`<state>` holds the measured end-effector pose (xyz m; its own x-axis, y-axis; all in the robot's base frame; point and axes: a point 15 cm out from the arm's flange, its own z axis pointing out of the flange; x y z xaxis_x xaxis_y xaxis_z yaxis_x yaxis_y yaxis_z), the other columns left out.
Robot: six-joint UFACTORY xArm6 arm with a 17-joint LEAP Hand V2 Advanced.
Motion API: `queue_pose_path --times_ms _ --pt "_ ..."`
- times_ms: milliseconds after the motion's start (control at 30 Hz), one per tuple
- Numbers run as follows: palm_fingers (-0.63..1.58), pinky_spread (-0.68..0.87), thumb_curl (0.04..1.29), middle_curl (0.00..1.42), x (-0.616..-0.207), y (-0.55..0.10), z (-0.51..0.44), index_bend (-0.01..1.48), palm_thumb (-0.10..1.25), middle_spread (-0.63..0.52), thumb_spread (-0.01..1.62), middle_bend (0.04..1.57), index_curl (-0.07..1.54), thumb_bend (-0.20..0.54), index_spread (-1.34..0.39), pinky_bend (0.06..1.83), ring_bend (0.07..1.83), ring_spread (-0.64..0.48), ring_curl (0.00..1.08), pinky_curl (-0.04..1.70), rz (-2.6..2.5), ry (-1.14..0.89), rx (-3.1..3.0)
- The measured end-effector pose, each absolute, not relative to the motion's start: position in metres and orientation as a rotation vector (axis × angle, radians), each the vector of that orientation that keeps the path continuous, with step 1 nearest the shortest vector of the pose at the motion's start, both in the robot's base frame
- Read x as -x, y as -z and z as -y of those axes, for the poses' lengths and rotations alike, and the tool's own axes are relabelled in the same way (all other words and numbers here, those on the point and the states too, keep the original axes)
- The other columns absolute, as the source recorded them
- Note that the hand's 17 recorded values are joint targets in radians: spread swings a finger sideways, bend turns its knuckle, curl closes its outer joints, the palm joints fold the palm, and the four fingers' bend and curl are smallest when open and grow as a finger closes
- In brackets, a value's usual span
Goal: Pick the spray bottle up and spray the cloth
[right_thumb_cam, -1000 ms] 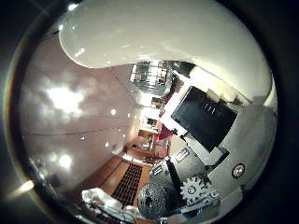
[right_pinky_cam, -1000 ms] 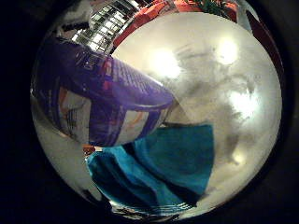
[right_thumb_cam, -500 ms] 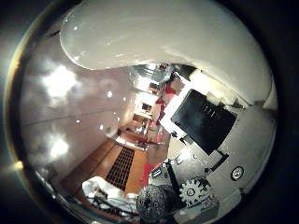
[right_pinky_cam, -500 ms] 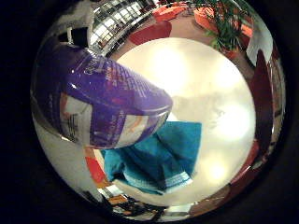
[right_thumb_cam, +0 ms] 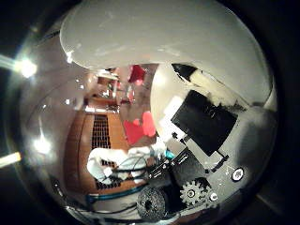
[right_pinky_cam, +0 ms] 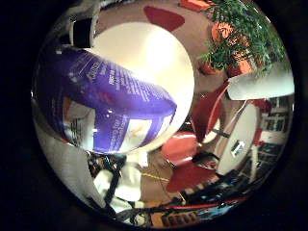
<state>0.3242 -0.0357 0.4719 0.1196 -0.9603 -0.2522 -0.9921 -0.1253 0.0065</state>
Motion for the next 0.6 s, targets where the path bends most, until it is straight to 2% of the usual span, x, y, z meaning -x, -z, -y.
queue_pose_path --times_ms 367,600 --pt "1.18 -0.21 0.73 0.65 -0.313 -0.450 0.025 1.18 1.02 -0.10 1.01 1.39 0.71 -0.013 -0.20 1.04 1.48 -0.16 0.60 1.28 -2.116 -0.037 2.645" --pt "1.18 -0.22 0.73 0.65 -0.300 -0.401 0.030 1.18 1.02 -0.10 1.02 1.39 0.72 -0.013 -0.20 1.03 1.48 -0.16 0.59 1.30 -2.231 -0.043 2.798"
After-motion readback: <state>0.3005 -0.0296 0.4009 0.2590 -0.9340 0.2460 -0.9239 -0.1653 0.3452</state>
